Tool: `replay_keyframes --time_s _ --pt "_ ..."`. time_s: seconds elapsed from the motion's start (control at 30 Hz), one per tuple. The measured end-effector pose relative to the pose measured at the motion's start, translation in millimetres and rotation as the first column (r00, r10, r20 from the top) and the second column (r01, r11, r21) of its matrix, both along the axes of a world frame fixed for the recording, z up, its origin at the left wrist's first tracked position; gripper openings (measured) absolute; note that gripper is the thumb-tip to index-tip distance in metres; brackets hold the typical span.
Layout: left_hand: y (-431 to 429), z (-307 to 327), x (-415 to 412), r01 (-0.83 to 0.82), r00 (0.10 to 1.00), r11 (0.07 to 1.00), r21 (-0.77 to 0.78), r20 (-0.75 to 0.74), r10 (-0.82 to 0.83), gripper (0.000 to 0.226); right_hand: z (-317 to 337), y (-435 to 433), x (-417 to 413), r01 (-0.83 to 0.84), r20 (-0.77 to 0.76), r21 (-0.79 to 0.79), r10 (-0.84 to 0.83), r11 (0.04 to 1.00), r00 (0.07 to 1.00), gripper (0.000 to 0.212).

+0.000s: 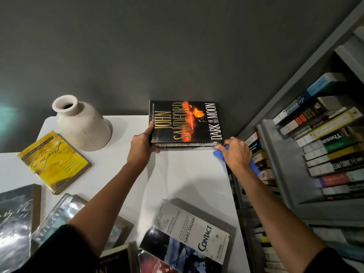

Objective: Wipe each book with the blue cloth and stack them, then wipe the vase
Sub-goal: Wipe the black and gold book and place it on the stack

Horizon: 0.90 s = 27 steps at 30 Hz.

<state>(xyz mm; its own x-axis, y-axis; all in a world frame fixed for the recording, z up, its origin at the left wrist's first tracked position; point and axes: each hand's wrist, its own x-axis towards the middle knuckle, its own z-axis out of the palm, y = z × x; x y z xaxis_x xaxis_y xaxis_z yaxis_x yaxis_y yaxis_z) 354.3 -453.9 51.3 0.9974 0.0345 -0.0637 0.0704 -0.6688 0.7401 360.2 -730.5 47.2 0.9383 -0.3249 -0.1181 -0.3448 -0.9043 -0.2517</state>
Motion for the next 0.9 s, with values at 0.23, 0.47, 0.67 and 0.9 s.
replay_keyframes --time_s 0.23,0.47,0.67,0.9 --pt "36 33 -35 0.143 0.987 0.988 0.053 -0.087 -0.138 0.087 36 14 -31 0.057 -0.036 0.06 -0.055 0.997 0.998 0.032" --pt "91 82 -146 -0.02 0.999 0.998 -0.055 0.038 0.022 0.04 91 64 -107 -0.021 0.116 0.263 -0.01 0.965 0.993 0.023" --pt "151 106 -243 -0.125 0.989 0.989 -0.077 0.064 0.13 0.026 121 141 -183 -0.121 0.092 0.39 0.092 0.913 0.991 0.02" --pt "228 93 -320 -0.182 0.983 0.983 0.02 -0.026 0.182 0.022 109 236 -269 -0.153 -0.067 0.468 0.207 0.87 0.976 0.016"
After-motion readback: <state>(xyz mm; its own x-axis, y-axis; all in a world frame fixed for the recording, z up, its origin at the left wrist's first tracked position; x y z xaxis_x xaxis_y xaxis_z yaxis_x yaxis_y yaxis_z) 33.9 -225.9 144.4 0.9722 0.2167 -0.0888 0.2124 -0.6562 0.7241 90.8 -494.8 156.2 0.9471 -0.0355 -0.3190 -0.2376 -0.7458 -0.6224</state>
